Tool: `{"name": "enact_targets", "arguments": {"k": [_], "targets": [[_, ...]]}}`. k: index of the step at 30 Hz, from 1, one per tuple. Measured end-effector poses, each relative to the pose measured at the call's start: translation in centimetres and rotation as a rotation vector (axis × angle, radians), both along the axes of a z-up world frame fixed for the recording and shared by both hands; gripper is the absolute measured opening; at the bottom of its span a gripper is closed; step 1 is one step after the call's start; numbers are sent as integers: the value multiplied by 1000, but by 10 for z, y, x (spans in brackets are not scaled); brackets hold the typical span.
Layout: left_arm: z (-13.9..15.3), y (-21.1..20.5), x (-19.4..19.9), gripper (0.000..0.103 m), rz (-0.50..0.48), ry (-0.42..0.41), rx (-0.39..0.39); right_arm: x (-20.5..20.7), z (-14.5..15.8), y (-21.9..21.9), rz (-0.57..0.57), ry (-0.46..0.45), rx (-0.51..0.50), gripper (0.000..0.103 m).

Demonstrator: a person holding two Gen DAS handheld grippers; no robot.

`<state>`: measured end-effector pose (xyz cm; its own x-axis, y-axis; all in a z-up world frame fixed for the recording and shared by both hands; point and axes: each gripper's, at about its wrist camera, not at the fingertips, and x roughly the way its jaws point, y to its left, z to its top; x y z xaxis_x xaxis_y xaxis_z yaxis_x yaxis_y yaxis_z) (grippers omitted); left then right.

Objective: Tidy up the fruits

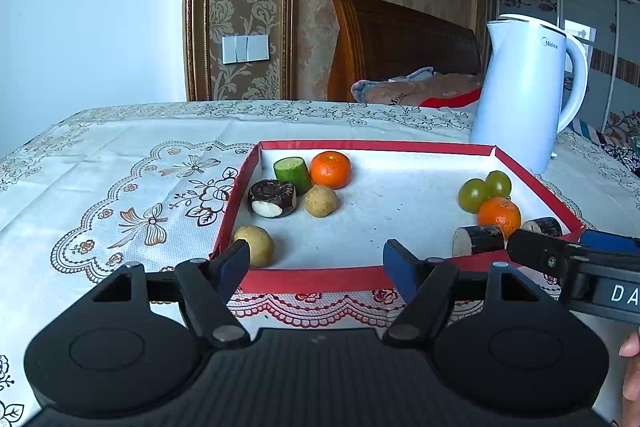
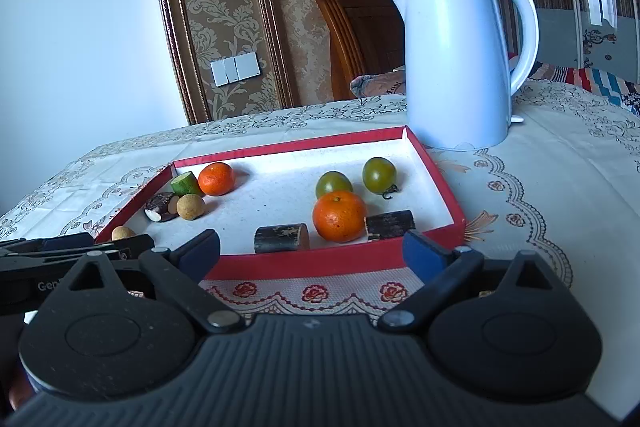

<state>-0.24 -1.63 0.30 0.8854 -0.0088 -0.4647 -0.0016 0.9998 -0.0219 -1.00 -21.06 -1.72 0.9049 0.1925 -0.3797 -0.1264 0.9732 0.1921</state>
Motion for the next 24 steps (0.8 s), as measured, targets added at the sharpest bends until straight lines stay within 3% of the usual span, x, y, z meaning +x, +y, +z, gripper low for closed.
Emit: {"name": "enact_targets", "arguments": {"k": [24], "targets": [[1, -2, -3, 73, 9, -35, 33, 0, -1, -1, -3, -2, 1, 99]]}}
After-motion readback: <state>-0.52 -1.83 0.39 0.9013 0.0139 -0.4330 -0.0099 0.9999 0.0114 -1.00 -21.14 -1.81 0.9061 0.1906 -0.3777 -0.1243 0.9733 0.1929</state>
